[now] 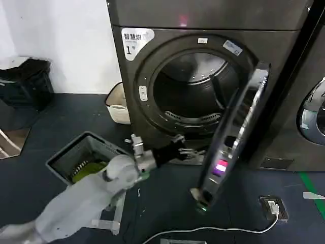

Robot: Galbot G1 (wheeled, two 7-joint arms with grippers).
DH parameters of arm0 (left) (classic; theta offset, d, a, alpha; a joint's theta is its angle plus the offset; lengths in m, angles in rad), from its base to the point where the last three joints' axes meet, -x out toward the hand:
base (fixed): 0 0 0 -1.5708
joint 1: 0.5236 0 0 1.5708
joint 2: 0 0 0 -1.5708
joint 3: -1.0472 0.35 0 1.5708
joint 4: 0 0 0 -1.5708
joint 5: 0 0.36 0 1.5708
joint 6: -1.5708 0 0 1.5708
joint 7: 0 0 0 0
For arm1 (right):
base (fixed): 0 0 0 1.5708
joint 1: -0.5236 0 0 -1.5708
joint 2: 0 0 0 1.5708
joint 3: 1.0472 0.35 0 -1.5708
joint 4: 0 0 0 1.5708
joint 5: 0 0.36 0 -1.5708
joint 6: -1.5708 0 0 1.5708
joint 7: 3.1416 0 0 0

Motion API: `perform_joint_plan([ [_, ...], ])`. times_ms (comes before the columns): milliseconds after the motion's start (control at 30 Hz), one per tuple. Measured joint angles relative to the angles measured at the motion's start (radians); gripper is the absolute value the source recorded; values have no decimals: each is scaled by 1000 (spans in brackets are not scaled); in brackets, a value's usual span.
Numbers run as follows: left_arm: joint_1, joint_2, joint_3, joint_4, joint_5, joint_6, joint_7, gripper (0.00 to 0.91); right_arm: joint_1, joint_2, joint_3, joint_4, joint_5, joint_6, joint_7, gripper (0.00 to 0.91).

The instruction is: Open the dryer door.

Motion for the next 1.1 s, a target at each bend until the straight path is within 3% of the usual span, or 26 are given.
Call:
perform_joint_plan([
  [300, -90, -94, 102, 66, 11, -29, 6, 907, -76, -35, 164, -33, -18, -5, 90, 907],
  [567, -147, -197, 174, 122, 55, -42, -16, 907, -121, -50, 277, -63, -18, -69, 136, 907],
  [1100, -213, -428, 244, 302, 145, -101, -81, 907, -166, -50, 331, -58, -16, -67, 107, 907],
])
